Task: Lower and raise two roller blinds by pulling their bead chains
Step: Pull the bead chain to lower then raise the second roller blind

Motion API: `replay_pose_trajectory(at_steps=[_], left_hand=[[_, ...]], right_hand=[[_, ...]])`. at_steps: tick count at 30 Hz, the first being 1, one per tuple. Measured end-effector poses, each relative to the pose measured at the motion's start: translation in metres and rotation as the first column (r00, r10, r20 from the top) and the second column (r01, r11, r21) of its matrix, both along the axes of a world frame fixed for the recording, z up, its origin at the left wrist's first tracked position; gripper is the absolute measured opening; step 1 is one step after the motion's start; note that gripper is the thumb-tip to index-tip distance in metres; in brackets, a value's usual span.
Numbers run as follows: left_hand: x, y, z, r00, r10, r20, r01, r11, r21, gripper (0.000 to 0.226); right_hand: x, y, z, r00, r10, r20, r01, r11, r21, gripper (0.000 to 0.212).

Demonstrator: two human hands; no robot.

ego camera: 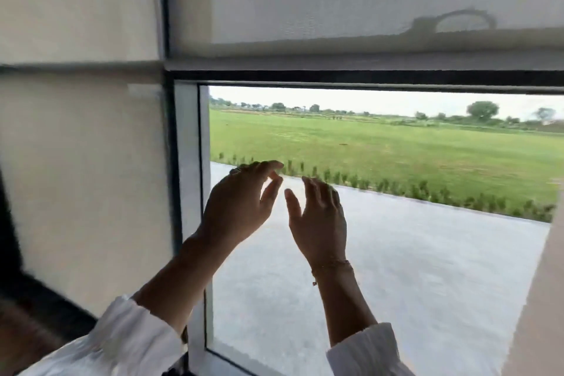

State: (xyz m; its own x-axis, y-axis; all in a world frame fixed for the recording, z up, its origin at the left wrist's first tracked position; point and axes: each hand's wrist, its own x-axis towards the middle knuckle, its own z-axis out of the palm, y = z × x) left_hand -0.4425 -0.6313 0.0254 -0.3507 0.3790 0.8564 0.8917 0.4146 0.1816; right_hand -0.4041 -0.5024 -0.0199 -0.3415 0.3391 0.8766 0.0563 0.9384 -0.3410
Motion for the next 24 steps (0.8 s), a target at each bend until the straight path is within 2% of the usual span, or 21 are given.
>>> replay_pose_trajectory(at_steps=[5, 9, 12, 18, 24], left_hand=[[-0.110, -0.178, -0.028, 0.949, 0.283, 0.138, -0.280, 0.959, -0.047, 0.026], [-0.196, -0.306, -0.055, 0.878, 0.397, 0.269, -0.425, 0.903, 0.055, 0.025], [-0.244, -0.370, -0.066, 0.835, 0.443, 0.327, -0.494, 0.865, 0.090, 0.024], [-0.407, -0.491, -0.061, 0.782, 0.524, 0.337, -0.589, 0.799, 0.124, 0.026], [-0.564, -0.587, -0.051, 0.782, 0.478, 0.400, -0.577, 0.798, 0.174, 0.025]], right_hand=[[-0.136, -0.170, -0.024, 0.940, 0.329, 0.090, -0.327, 0.944, -0.036, 0.041], [-0.241, -0.302, -0.044, 0.830, 0.541, 0.135, -0.538, 0.841, -0.066, 0.039], [-0.306, -0.367, -0.058, 0.779, 0.612, 0.136, -0.603, 0.791, -0.102, 0.038], [-0.482, -0.494, -0.064, 0.638, 0.752, 0.164, -0.738, 0.658, -0.147, 0.042], [-0.643, -0.599, -0.045, 0.595, 0.789, 0.153, -0.767, 0.614, -0.185, 0.043]])
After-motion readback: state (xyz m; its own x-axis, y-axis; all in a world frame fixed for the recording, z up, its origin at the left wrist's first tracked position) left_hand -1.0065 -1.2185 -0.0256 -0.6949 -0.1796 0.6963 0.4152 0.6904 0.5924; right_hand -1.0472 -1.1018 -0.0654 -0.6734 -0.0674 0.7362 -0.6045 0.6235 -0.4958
